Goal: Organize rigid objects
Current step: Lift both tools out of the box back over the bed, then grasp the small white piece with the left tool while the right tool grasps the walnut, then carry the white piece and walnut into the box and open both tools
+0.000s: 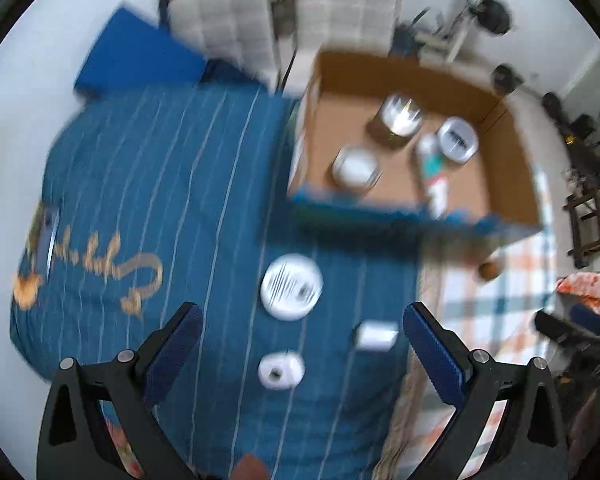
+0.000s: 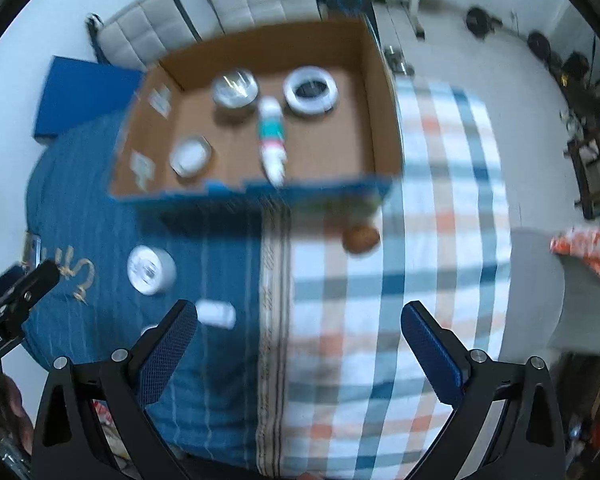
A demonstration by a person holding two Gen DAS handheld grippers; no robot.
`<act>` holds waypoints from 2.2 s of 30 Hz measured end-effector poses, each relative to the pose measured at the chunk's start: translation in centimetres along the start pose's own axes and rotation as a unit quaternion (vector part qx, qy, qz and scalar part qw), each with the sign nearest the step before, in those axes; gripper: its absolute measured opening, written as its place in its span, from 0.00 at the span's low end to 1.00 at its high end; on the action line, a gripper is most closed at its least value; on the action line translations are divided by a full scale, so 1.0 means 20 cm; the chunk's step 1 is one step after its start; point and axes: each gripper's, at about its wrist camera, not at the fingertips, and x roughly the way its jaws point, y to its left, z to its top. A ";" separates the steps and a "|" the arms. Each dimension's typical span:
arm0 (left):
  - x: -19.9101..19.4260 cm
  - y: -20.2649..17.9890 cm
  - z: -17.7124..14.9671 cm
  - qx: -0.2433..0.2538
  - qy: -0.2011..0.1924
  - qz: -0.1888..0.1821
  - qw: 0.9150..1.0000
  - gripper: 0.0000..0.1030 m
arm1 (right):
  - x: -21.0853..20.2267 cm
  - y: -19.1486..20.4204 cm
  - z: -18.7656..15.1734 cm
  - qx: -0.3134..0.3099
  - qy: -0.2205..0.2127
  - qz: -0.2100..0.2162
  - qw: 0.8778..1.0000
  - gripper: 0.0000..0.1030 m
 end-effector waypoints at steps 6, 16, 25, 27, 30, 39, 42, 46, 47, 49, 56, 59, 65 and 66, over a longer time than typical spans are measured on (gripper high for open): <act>0.42 0.15 -0.26 -0.059 0.105 0.025 0.992 1.00 | 0.32 -0.14 -0.11 0.031 0.042 -0.017 0.998 1.00; 0.94 0.20 -0.50 -0.086 0.221 0.033 0.971 0.63 | 0.57 -0.16 -0.18 0.029 0.076 -0.024 0.996 1.00; 0.91 0.04 -0.47 -0.076 0.201 0.016 0.977 0.53 | 0.62 -0.30 -0.05 0.067 0.059 -0.014 0.996 1.00; 0.89 -0.03 -0.44 -0.072 0.191 0.004 0.979 0.53 | 0.63 -0.32 0.00 0.074 0.050 -0.015 0.996 1.00; 0.88 -0.14 -0.41 -0.057 0.185 -0.001 0.981 0.53 | 0.66 -0.35 0.08 0.085 0.036 -0.013 0.996 0.98; 0.86 -0.34 -0.36 -0.036 0.176 -0.003 0.984 0.53 | 0.84 -0.38 0.19 0.102 0.043 -0.023 0.994 0.48; 0.84 -0.37 -0.30 -0.033 0.171 -0.006 0.985 0.53 | 0.83 -0.37 0.20 0.092 0.044 -0.023 0.994 0.42; 0.77 -0.38 -0.27 -0.026 0.158 -0.008 0.987 0.53 | 0.81 -0.35 0.12 0.075 0.056 -0.021 0.995 0.42; 0.74 -0.40 -0.26 -0.025 0.154 -0.010 0.988 0.53 | 0.81 -0.34 0.09 0.068 0.059 -0.020 0.996 0.42; 0.69 -0.43 -0.27 -0.021 0.146 -0.015 0.989 0.53 | 0.79 -0.32 0.01 0.052 0.067 -0.021 0.996 0.42; 0.50 -0.54 -0.33 0.013 0.122 -0.032 0.992 0.53 | 0.67 -0.19 -0.24 0.013 0.070 0.001 0.997 0.42; 0.39 -0.61 -0.31 0.029 0.105 -0.044 0.993 0.53 | 0.57 -0.15 -0.28 0.005 0.054 0.011 0.998 0.42; 0.12 -0.55 -0.19 0.044 0.060 -0.075 0.994 0.52 | 0.28 -0.12 -0.20 -0.004 0.006 0.035 0.999 0.42; 0.08 -0.55 -0.16 0.047 0.051 -0.080 0.994 0.53 | 0.22 -0.09 -0.16 -0.004 -0.002 0.040 0.999 0.42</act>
